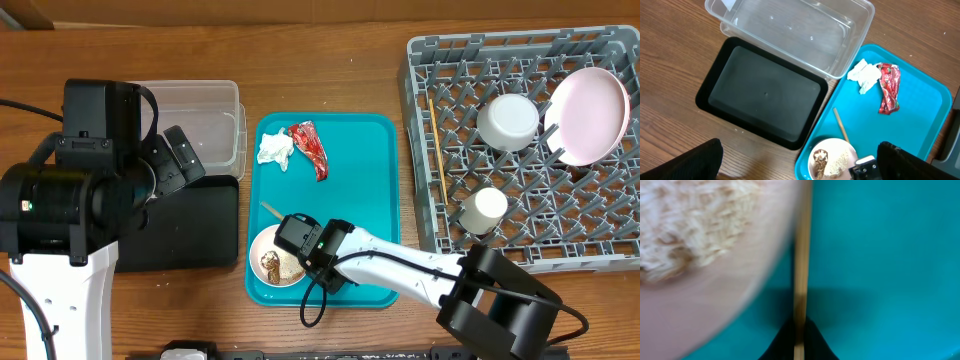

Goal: Sort waste into correct bins and load items into the dishwasher
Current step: 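Return the right gripper to the tray and grasp the second chopstick, then carry the second chopstick with the right gripper into the dish rack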

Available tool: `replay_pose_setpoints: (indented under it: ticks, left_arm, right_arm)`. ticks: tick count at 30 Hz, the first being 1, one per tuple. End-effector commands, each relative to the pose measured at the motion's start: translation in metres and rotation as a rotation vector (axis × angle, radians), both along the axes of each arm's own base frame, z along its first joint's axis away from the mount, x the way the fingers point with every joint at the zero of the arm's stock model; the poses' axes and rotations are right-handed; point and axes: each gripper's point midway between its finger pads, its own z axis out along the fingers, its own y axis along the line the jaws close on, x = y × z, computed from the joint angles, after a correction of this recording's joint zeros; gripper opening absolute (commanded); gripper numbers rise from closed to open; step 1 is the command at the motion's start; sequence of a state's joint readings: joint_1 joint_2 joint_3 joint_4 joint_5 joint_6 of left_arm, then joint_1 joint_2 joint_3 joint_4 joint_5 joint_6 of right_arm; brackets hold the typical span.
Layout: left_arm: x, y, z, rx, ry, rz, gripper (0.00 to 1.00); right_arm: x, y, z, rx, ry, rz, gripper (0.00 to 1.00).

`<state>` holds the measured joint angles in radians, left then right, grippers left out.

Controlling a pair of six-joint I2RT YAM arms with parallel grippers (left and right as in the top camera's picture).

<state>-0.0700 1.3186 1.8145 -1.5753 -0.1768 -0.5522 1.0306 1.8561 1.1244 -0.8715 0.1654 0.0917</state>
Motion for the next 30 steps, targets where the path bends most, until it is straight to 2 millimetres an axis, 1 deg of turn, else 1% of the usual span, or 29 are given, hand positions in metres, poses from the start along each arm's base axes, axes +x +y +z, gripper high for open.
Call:
replay_pose_setpoints:
  ticks: [1, 5, 7, 9, 11, 13, 19, 22, 25, 27, 28, 30]
  left_arm:
    - [0.001, 0.003, 0.002, 0.007, -0.008, 0.019, 1.00]
    - [0.001, 0.003, 0.002, 0.007, -0.008, 0.019, 1.00]
    - [0.001, 0.003, 0.002, 0.007, -0.007, 0.019, 1.00]
    - [0.001, 0.003, 0.002, 0.007, -0.008, 0.019, 1.00]
    - [0.001, 0.003, 0.002, 0.007, -0.008, 0.019, 1.00]
    - [0.001, 0.003, 0.002, 0.007, -0.008, 0.019, 1.00]
    - [0.001, 0.003, 0.002, 0.007, -0.007, 0.019, 1.00]
    - [0.001, 0.003, 0.002, 0.007, -0.008, 0.019, 1.00]
    - [0.001, 0.003, 0.002, 0.007, -0.007, 0.019, 1.00]
    - [0.001, 0.003, 0.002, 0.007, -0.008, 0.019, 1.00]
    - [0.001, 0.003, 0.002, 0.007, -0.008, 0.019, 1.00]
    - [0.001, 0.003, 0.002, 0.007, -0.008, 0.019, 1.00]
  right_arm:
    - [0.008, -0.013, -0.006, -0.028, -0.011, -0.043, 0.04]
    - [0.018, -0.018, -0.005, -0.013, -0.007, -0.112, 0.04]
    - [0.022, -0.020, 0.000, -0.006, 0.005, -0.141, 0.04]
    - [0.027, -0.019, 0.009, 0.017, 0.012, -0.174, 0.04]
    - [0.038, -0.018, 0.024, 0.043, -0.006, -0.221, 0.04]
    - [0.053, -0.017, 0.043, 0.085, -0.029, -0.275, 0.04]
    - [0.102, -0.027, 0.111, 0.201, -0.107, -0.408, 0.04]
    - [0.123, -0.041, 0.140, 0.238, -0.142, -0.494, 0.04]
    - [0.144, -0.063, 0.162, 0.262, -0.176, -0.571, 0.04]
    - [0.160, -0.081, 0.169, 0.277, -0.202, -0.630, 0.04]
    - [0.168, -0.093, 0.171, 0.281, -0.214, -0.668, 0.04]
    - [0.179, -0.116, 0.171, 0.278, -0.225, -0.730, 0.04]
